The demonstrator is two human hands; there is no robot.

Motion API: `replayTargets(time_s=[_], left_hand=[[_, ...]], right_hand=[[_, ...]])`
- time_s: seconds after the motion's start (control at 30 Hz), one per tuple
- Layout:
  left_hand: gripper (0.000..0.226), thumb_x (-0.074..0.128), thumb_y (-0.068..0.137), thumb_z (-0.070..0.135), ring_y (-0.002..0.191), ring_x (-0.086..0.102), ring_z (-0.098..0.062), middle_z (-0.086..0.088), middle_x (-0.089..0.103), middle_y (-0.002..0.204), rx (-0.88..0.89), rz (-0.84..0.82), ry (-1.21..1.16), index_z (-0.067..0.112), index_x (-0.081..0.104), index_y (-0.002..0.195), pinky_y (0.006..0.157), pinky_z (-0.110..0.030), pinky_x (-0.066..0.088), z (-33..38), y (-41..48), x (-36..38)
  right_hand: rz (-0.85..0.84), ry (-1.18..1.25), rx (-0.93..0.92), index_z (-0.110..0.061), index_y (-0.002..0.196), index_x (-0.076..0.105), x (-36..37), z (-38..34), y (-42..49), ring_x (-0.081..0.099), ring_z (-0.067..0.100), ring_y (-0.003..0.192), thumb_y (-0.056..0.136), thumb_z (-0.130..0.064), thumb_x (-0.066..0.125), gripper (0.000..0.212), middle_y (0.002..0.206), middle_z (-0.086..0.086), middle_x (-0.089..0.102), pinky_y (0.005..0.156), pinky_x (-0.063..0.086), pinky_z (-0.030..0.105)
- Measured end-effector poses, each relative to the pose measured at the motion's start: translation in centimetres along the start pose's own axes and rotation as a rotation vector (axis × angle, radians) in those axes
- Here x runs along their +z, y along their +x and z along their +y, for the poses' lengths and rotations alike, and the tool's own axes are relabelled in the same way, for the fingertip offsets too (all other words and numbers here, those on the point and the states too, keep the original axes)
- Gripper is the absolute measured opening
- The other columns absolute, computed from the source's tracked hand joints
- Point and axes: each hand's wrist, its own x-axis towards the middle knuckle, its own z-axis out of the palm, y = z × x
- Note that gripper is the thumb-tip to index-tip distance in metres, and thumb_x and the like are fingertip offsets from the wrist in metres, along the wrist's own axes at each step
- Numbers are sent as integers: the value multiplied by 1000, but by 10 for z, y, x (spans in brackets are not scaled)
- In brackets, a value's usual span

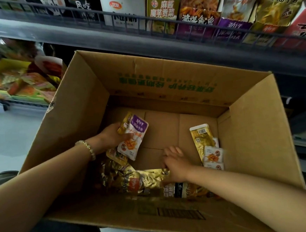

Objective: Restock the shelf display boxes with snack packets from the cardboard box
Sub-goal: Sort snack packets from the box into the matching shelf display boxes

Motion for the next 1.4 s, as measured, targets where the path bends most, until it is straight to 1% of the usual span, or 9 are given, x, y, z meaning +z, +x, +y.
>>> replayTargets(time_s=[0.13, 0.23, 0.37, 0.5, 0.6, 0.8, 1.0, 1.17, 1.4], left_hand=[[23, 59, 93, 14, 87, 64, -16, -4, 65, 101, 27, -25, -28, 12, 56, 116, 66, -21, 49, 3, -2, -3], [26, 56, 94, 11, 100, 62, -22, -7, 64, 110, 76, -33, -37, 12, 55, 120, 73, -25, 50, 8, -3, -7], [19, 54, 96, 12, 102, 61, -21, -4, 63, 107, 145, 3, 5, 18, 53, 114, 84, -32, 48, 17, -6, -15], [7, 53, 96, 14, 100, 63, -22, 0, 66, 99, 132, 3, 56, 17, 57, 101, 74, -27, 51, 31, -15, -29], [8, 54, 95, 18, 91, 69, -18, -5, 71, 102, 132, -171, 6, 18, 61, 99, 82, -31, 56, 55, -29, -29], [35, 65, 84, 32, 96, 70, -18, -5, 73, 106, 204, -427, -21, 13, 60, 113, 82, -28, 55, 101, -58, 1], [26, 72, 79, 18, 91, 72, -18, -3, 75, 98, 307, -264, -335, 17, 62, 103, 79, -29, 58, 118, -61, 29], [23, 74, 78, 17, 80, 73, -11, 1, 76, 92, 369, 14, -566, 17, 65, 100, 61, -17, 55, 127, -64, 37], [38, 62, 84, 37, 100, 70, -24, -7, 73, 109, 254, -129, -780, 18, 64, 116, 93, -41, 51, 129, -63, 31]], right_hand=[[-142, 360, 34, -20, 90, 55, 6, -8, -2, 50, 25, 111, 80, -31, 75, 25, 113, 2, 51, 86, 45, 34], [-217, 743, 78, -21, 84, 51, -4, -3, 1, 60, 19, 83, 81, -12, 74, 25, 110, 5, 56, 60, 51, 24], [-41, 879, 75, -12, 108, 63, -45, 9, 7, 57, 9, 88, 80, -12, 74, 29, 116, 6, 62, 68, 48, 15], [-29, 716, -45, -20, 89, 70, -121, 16, -12, 59, -3, 63, 79, -22, 76, 12, 76, -9, 65, 58, 46, 12], [18, 614, -130, -26, 87, 70, -155, 17, -33, 65, 2, 77, 78, -29, 77, 12, 85, -9, 70, 69, 52, 21], [420, 904, -182, -26, 92, 60, -175, 14, -61, 69, 6, 77, 71, -17, 82, 32, 90, -3, 72, 64, 55, 23], [1015, 1301, -63, -27, 104, 55, -183, 18, -73, 67, 10, 97, 80, -32, 73, 30, 103, -5, 69, 83, 56, 32], [911, 1323, -37, -20, 98, 60, -175, 14, -77, 68, 9, 91, 75, -29, 76, 29, 99, -2, 70, 76, 55, 22], [738, 1439, -152, -12, 99, 64, -174, 12, -67, 70, 14, 92, 85, -21, 66, 17, 100, 4, 74, 73, 54, 21]])
